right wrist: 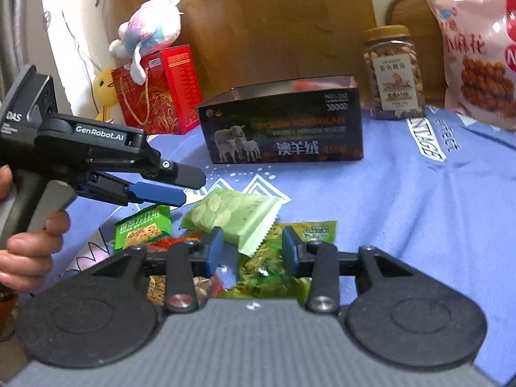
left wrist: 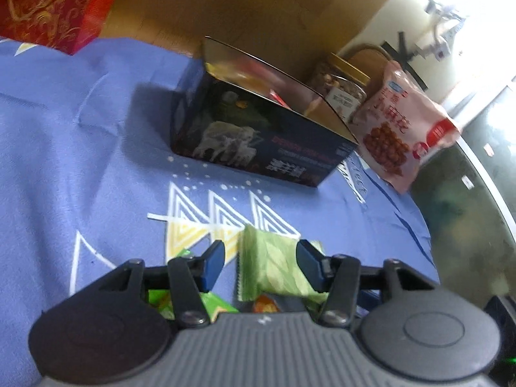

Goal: Organize snacks
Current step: 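Grasp the light green snack packet with the left tool, then drop the light green packet into the black tin with the left tool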

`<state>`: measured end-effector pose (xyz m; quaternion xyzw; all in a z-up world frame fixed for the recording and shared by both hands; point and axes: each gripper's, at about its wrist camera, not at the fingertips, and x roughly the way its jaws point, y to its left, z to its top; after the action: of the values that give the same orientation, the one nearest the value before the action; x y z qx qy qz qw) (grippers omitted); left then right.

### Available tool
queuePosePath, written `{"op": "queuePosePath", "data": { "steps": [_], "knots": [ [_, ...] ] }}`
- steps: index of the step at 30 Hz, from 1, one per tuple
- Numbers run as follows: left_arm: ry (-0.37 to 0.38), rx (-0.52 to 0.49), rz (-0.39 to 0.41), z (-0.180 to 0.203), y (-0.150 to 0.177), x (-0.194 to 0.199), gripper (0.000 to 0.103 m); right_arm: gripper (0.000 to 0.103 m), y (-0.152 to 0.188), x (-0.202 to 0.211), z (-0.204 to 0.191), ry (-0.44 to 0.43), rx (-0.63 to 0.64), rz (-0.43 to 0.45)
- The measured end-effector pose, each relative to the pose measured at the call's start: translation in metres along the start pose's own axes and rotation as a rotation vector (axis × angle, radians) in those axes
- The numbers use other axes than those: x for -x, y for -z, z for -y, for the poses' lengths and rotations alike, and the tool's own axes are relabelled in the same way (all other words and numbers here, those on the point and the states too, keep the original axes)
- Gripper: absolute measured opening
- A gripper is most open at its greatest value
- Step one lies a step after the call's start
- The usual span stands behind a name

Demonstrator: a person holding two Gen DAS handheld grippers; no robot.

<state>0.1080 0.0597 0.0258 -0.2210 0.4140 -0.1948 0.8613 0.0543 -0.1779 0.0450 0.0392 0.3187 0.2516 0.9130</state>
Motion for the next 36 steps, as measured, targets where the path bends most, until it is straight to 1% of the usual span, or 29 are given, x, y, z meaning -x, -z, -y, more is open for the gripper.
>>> {"op": "queuePosePath", "data": {
  "steps": [2, 3, 5, 7, 9, 11, 12, 13, 15, 18, 21, 22, 24, 27, 29, 31, 33, 35, 36],
  "knots": [
    [0.01, -0.027, -0.008, 0.004, 0.002, -0.003, 0.05, 0.043, 0.0, -0.004, -0.004, 0.019, 0.024, -0.002],
    [0.011, -0.038, -0.015, 0.006, 0.003, -0.006, 0.047, 0.043, 0.0, -0.006, -0.004, 0.028, 0.034, -0.004],
    [0.01, -0.05, -0.033, 0.008, 0.006, -0.012, 0.046, 0.043, -0.001, -0.007, -0.006, 0.035, 0.038, -0.005],
    [0.02, -0.058, -0.043, 0.008, 0.01, -0.018, 0.042, 0.043, 0.0, -0.009, -0.007, 0.039, 0.043, -0.008],
    [0.002, -0.096, -0.026, 0.012, 0.015, -0.02, 0.033, 0.044, 0.0, -0.01, -0.012, 0.043, 0.058, -0.013],
    [0.013, -0.102, -0.016, 0.012, 0.018, -0.02, 0.03, 0.042, 0.0, -0.012, -0.016, 0.051, 0.088, -0.018],
    [0.018, -0.094, -0.015, 0.011, 0.017, -0.019, 0.029, 0.035, -0.001, -0.013, -0.019, 0.053, 0.097, -0.017],
    [0.021, -0.084, -0.016, 0.01, 0.015, -0.018, 0.028, 0.034, -0.002, -0.013, -0.02, 0.048, 0.096, -0.014],
    [0.036, -0.073, -0.005, 0.007, 0.007, -0.012, 0.028, 0.032, -0.005, -0.012, -0.022, 0.045, 0.093, 0.006],
    [0.059, -0.093, 0.041, 0.015, -0.013, -0.001, 0.028, 0.032, -0.018, -0.006, -0.027, 0.06, 0.131, 0.085],
    [0.057, -0.135, 0.097, 0.031, -0.041, 0.003, 0.028, 0.032, -0.042, -0.009, -0.025, 0.082, 0.163, 0.16],
    [0.053, -0.159, 0.127, 0.038, -0.054, 0.002, 0.028, 0.032, -0.05, -0.011, -0.023, 0.09, 0.171, 0.182],
    [0.043, -0.187, 0.165, 0.05, -0.074, -0.004, 0.028, 0.032, -0.07, -0.02, -0.013, 0.108, 0.171, 0.221],
    [0.016, -0.205, 0.193, 0.062, -0.103, -0.025, 0.028, 0.032, -0.097, -0.039, 0.008, 0.132, 0.13, 0.238],
    [-0.003, -0.202, 0.193, 0.065, -0.118, -0.043, 0.028, 0.033, -0.109, -0.054, 0.019, 0.167, 0.119, 0.234],
    [-0.02, -0.197, 0.178, 0.065, -0.128, -0.064, 0.028, 0.034, -0.115, -0.068, 0.026, 0.218, 0.114, 0.226],
    [-0.063, -0.201, 0.172, 0.062, -0.132, -0.079, 0.029, 0.034, -0.117, -0.075, 0.033, 0.252, 0.106, 0.217],
    [-0.097, -0.207, 0.171, 0.058, -0.132, -0.083, 0.029, 0.034, -0.111, -0.07, 0.036, 0.248, 0.08, 0.22],
    [-0.089, -0.2, 0.176, 0.056, -0.129, -0.079, 0.029, 0.034, -0.107, -0.063, 0.037, 0.236, 0.068, 0.227]
  ]
}}
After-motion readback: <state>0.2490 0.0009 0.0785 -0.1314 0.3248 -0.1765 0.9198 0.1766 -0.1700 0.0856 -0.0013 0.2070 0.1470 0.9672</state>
